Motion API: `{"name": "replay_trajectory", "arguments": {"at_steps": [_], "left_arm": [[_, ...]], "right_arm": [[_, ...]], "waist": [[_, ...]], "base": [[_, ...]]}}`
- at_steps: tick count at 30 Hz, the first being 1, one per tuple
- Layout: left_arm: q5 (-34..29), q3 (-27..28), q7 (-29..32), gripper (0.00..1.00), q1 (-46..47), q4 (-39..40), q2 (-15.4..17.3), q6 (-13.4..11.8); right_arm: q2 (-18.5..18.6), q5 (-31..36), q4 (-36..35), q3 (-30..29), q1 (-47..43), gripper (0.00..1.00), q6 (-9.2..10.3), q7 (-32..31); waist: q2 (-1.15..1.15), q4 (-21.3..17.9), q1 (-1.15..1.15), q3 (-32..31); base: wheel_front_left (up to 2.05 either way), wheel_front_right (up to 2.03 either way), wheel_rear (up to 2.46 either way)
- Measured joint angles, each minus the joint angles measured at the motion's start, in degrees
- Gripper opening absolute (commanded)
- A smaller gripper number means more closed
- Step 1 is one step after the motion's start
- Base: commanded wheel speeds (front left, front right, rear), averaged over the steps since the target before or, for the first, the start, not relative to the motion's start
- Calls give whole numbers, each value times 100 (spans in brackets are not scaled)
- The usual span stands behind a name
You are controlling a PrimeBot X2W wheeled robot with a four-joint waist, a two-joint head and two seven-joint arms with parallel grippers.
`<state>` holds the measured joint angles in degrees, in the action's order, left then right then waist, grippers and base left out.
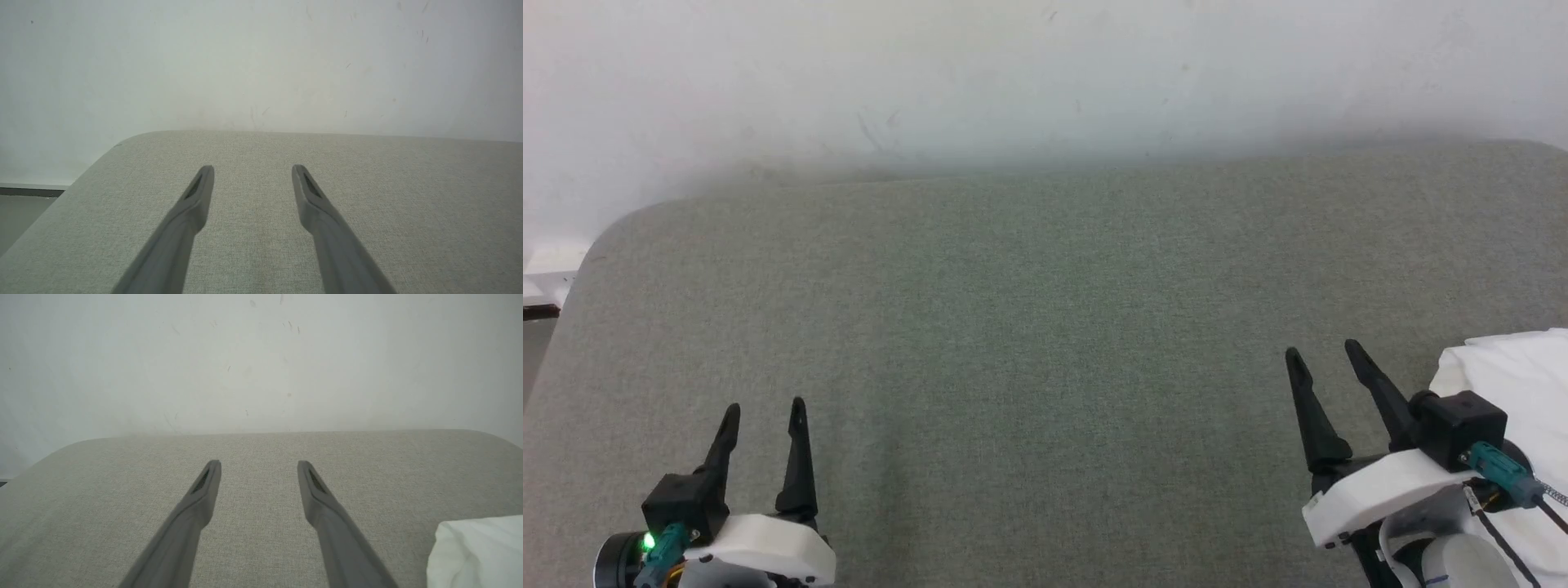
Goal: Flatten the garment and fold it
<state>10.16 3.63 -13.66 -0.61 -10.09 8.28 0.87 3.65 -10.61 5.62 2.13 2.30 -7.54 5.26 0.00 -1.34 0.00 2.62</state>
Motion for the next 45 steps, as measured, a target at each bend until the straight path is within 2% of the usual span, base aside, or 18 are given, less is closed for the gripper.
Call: {"name": "replay_trajectory", "arguments": {"at_steps": [2, 3, 45], "left_arm": [[0, 0, -19, 100, 4, -19, 13, 0], [0, -7, -34, 0, 7, -20, 22, 1], [-272, -100, 391, 0, 6, 261, -138, 1]], "right_arm": [[0, 9, 4, 2, 11, 100, 0, 1], [0, 21, 8, 1, 11, 0, 0, 4], [-2, 311, -124, -49, -26, 0, 0, -168]], "waist": [[0, 18, 0, 17], [0, 27, 0, 22], [0, 62, 0, -65]], "base": [[0, 0, 0], [0, 0, 0], [0, 0, 0]]}}
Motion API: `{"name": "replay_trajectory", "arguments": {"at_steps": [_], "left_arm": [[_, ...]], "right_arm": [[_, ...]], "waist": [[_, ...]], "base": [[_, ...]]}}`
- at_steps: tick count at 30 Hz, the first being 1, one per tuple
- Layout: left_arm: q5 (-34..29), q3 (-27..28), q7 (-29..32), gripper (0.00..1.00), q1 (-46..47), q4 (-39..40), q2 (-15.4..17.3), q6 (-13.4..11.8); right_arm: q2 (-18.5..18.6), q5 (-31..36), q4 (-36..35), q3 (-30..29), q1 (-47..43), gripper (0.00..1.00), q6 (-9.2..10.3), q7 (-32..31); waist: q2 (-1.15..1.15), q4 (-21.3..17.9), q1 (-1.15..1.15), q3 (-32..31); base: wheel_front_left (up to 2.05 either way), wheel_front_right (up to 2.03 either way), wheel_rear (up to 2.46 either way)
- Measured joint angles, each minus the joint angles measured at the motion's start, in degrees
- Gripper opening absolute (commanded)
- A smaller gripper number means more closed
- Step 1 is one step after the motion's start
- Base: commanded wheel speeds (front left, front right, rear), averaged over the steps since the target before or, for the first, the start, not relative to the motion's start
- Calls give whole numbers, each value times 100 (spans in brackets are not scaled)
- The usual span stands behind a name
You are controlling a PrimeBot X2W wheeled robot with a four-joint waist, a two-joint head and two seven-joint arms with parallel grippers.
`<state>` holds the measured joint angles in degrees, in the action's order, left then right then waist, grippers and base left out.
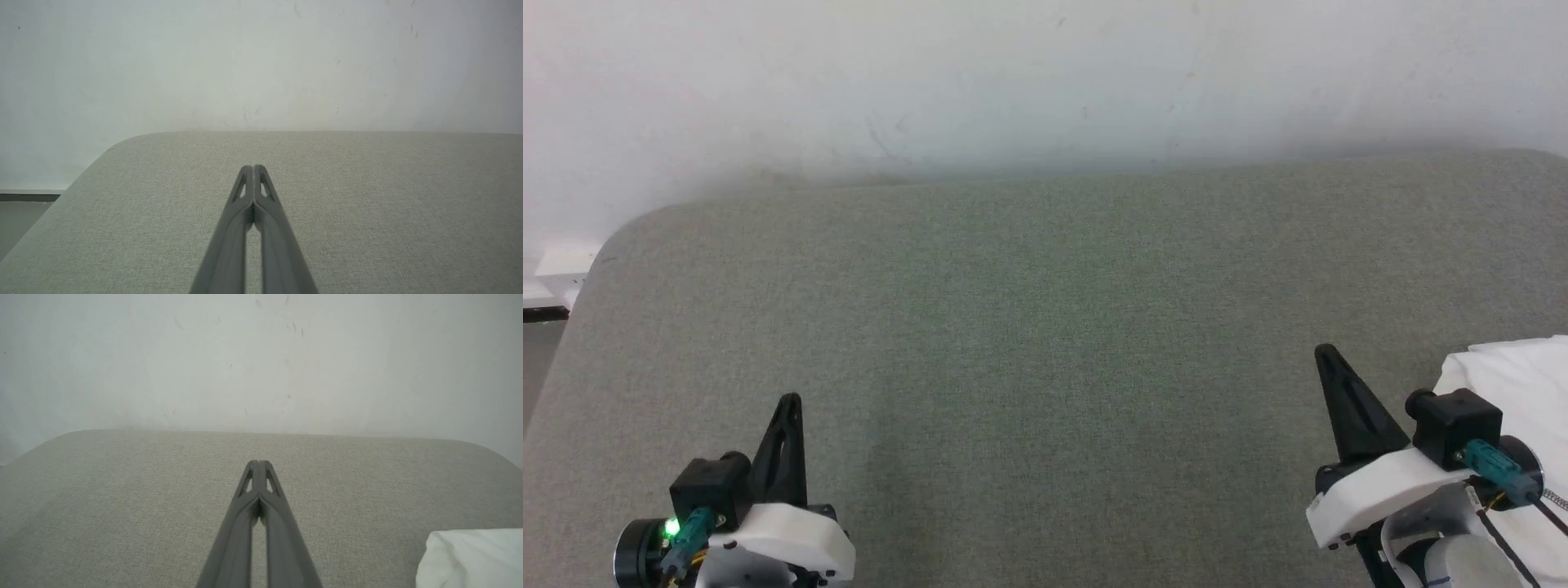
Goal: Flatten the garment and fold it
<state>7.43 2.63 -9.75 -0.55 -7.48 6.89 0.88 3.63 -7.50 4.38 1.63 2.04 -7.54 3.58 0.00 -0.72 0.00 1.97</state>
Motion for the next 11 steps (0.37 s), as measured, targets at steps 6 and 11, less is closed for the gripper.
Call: {"name": "replay_trajectory", "arguments": {"at_steps": [6, 11], "left_arm": [[-43, -18, 68, 0, 0, 48, -20, -1], [-86, -32, 124, 0, 0, 88, -44, -1]], "right_arm": [[-3, 48, -37, -11, -1, 0, 0, -10], [-5, 81, -60, -19, -2, 0, 0, -38]], "waist": [[0, 5, 0, -14], [0, 9, 0, -25]], "base": [[0, 0, 0], [0, 0, 0]]}}
